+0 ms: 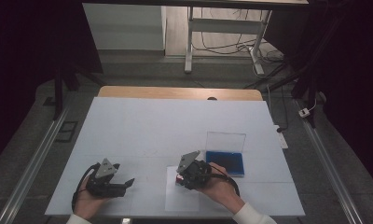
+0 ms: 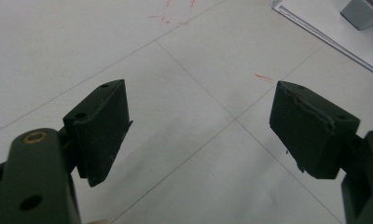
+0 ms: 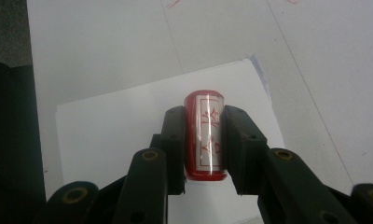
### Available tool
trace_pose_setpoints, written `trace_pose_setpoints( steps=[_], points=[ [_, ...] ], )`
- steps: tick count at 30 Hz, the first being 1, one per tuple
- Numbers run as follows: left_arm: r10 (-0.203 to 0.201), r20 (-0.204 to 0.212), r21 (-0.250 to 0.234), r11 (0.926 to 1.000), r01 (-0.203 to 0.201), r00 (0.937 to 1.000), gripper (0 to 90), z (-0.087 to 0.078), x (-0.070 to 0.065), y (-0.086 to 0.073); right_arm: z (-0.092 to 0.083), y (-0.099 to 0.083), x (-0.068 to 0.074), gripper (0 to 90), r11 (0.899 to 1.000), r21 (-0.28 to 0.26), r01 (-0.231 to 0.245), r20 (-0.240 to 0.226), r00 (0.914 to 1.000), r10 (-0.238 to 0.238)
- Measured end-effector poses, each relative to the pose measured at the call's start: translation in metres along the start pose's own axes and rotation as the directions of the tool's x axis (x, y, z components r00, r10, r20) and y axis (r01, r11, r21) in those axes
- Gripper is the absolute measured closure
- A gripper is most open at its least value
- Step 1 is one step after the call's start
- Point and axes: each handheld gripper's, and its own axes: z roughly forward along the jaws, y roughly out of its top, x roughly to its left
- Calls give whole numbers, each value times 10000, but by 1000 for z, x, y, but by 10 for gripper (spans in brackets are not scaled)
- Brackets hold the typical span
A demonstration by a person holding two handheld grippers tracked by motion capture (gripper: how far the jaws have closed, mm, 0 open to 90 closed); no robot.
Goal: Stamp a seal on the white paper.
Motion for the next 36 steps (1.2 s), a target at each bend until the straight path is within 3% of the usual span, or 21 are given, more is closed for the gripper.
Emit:
trace_pose_setpoints(
  steps=[14, 25, 36],
  points=[
    [13, -48, 22, 10000, -12, 10000, 201, 1, -1, 0, 1, 0, 0, 701, 10000, -2, 23, 55, 10000, -23],
    [3, -82, 42, 10000, -3, 10000, 201, 0, 0, 0, 3, 1, 0, 706, 9996, 100, -264, 40, 9996, 264],
    [63, -68, 61, 10000, -62, 10000, 201, 0, -2, 0, 6, 3, 1, 708, 9983, 538, -216, 125, 9997, 210]
  ],
)
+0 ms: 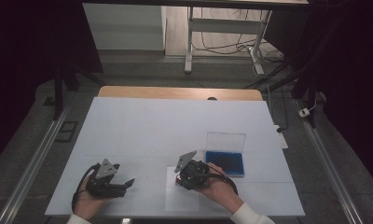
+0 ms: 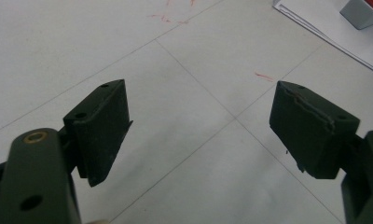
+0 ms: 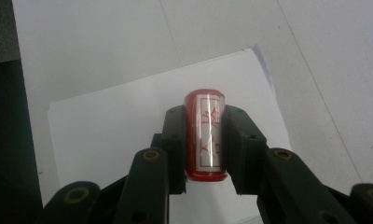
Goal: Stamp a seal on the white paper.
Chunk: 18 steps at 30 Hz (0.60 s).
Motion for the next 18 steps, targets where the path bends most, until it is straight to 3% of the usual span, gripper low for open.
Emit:
trace_pose_setpoints(
  steps=[5, 7, 8, 11, 14, 18],
  points=[
    [19, -10, 29, 10000, -19, 10000, 201, 1, 0, 0, 1, 1, -1, 709, 10000, 43, 0, -53, 10000, 1],
    [25, -47, 32, 10000, -25, 10000, 201, 1, 0, 0, 1, 0, -2, 709, 9998, 13, 215, -39, 9998, -215],
    [6, -64, 25, 10000, -6, 10000, 202, 0, 0, 0, 0, 1, -1, 709, 10000, 89, 10, -47, 10000, -10],
    [-9, -66, 17, 10000, 9, 10000, 202, 0, 0, 0, 1, 0, -2, 709, 9999, -2, 158, -21, 9999, -158],
    [9, -83, 28, 10000, -9, 10000, 202, 0, 0, 0, 1, 0, 0, 709, 9999, -6, -110, -78, 9999, 110],
    [4, -60, 20, 10000, -4, 10000, 201, 0, 0, 0, 1, -1, -1, 709, 10000, -27, -93, -102, 9999, 93]
  ],
)
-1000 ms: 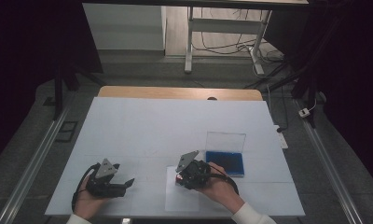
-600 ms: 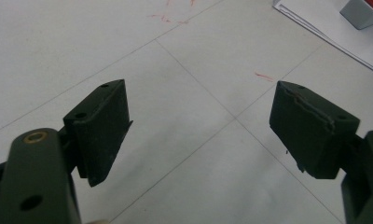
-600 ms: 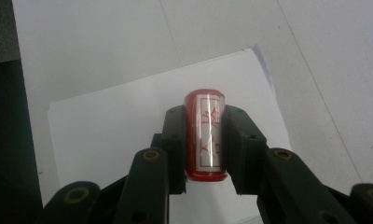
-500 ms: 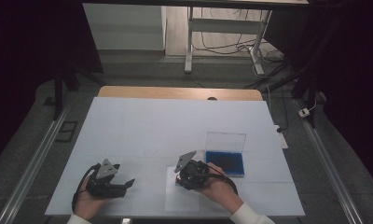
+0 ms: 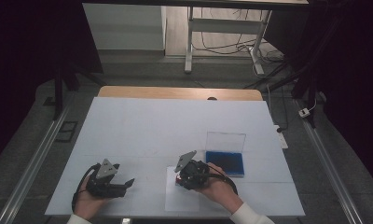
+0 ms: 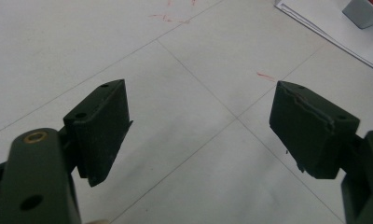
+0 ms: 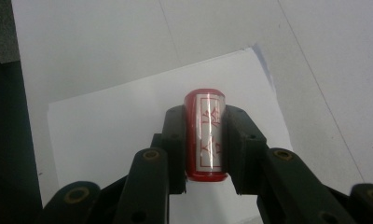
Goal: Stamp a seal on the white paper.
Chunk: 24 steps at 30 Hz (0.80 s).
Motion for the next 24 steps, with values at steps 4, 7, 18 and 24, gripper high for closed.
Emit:
trace_pose_setpoints(
  steps=[4, 7, 18, 24],
  points=[
    [-2, -6, -9, 10000, 2, 10000, 201, 0, 0, 0, 0, -1, 0, 709, 10000, -46, -27, -9, 10000, 27],
    [8, 5, -19, 10000, -8, 10000, 201, 0, 0, 0, 0, -1, 0, 708, 10000, -54, -15, -2, 10000, 15],
    [-20, -47, -21, 10000, 19, 10000, 201, 1, 1, 0, -1, -3, -3, 705, 9997, -236, 80, -86, 9999, -82],
    [-3, -43, -7, 10000, 3, 10000, 201, 1, 1, 0, -4, -3, -3, 703, 9989, -471, 11, -125, 9999, -17]
  ],
)
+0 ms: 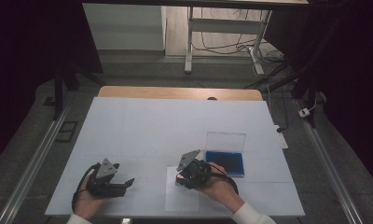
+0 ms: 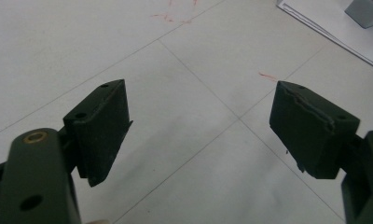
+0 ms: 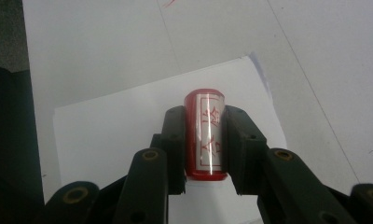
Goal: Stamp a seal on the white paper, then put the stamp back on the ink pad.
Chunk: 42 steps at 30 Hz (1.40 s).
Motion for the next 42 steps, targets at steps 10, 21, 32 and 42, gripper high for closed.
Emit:
trace_pose_setpoints(
  steps=[10, 21, 32, 42],
  points=[
    [9, -16, -9, 10000, -9, 10000, 200, 0, 1, 0, -7, -1, -5, 701, 9976, -563, -393, -213, 9990, 382],
    [30, -19, -22, 10000, -30, 10000, 200, 0, 1, 0, -36, -1, -10, 701, 9894, -1400, -393, 125, 9991, 414],
    [0, -33, -16, 10000, 0, 10000, 200, -1, 1, -1, -49, -6, -16, 700, 9841, -1691, -551, 345, 9975, 618],
    [23, -62, -17, 10000, -23, 10000, 200, -2, 1, -1, -60, -12, -26, 701, 9810, -1815, -686, 608, 9949, 808]
  ],
)
